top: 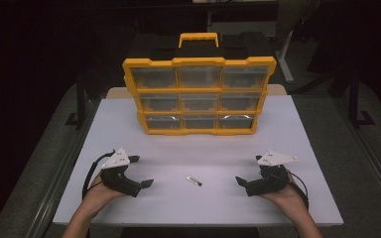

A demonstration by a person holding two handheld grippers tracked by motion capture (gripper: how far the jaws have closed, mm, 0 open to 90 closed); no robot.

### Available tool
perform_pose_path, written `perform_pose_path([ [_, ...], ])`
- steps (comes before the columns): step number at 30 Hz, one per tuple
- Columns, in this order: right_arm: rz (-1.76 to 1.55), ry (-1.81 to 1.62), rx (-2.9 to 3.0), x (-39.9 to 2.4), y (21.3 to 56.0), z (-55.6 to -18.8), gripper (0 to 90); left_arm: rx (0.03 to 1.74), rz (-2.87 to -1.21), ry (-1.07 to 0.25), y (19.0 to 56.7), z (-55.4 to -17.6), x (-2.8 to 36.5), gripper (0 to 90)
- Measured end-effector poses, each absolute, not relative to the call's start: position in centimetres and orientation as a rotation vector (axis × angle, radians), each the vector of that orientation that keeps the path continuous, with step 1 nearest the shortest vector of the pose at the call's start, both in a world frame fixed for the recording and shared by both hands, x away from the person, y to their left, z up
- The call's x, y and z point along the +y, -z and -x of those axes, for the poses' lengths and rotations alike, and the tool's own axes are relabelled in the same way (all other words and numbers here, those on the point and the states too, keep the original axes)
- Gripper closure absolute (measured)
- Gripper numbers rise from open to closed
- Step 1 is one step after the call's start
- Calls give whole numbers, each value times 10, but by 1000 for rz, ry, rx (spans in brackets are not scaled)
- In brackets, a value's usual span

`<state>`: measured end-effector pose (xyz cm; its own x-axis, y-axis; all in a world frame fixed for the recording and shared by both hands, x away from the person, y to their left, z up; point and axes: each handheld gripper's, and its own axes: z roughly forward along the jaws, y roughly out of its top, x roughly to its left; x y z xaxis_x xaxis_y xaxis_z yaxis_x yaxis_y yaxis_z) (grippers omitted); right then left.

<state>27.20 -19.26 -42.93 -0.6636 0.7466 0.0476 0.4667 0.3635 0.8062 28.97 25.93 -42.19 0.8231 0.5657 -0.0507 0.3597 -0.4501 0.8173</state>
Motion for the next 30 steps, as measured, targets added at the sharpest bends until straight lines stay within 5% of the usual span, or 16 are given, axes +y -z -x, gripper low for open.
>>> perform_pose_path([
  [30,-1051,-1251,2296,-195,426,-275,0,658,-2078,-278,423,-289,254,8],
])
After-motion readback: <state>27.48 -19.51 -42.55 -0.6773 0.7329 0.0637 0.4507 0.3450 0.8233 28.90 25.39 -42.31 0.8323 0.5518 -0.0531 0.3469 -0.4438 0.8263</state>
